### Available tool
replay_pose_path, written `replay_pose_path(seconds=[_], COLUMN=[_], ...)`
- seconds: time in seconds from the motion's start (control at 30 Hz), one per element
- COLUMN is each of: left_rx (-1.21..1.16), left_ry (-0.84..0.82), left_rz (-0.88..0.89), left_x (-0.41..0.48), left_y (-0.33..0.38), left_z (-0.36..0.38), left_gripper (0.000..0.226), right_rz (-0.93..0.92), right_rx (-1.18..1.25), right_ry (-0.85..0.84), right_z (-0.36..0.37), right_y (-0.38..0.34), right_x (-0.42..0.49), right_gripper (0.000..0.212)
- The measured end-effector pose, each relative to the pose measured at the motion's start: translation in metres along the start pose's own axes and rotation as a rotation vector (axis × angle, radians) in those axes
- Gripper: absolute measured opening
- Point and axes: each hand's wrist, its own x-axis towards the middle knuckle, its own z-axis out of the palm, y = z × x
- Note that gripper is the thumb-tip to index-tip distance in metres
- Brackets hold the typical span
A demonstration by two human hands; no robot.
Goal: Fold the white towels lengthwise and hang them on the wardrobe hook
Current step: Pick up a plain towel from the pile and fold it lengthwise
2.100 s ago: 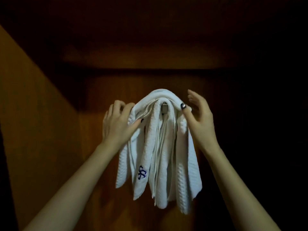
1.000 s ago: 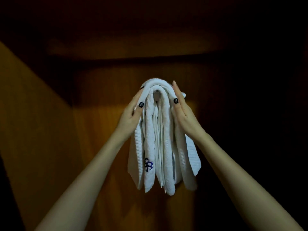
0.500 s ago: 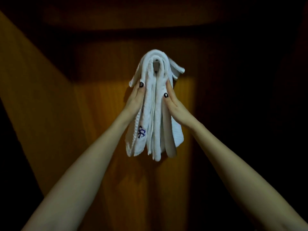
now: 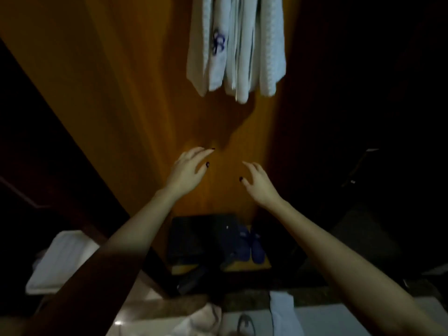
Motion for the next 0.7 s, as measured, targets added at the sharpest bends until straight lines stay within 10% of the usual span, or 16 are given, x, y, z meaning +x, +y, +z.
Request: replay_pose_path(seconds=[0.33, 0.7], left_rx=[0.138, 0.073], left_ry=[-0.396, -0.545], left_rz=[-0.121, -0.707], left_x=[-0.124, -0.338], left_y=[-0.061, -0.124], left_z=[0.16, 0.281], left_gripper=[0.048, 0.051], right_rz=[0.218, 0.121], right_rx=[-0.323, -0.446], right_ry=[-0.393, -0.771], right_z=[0.136, 0.296], right_y=[0.134, 0.211], right_x=[-0.092, -0.108], right_gripper=[0.061, 0.054])
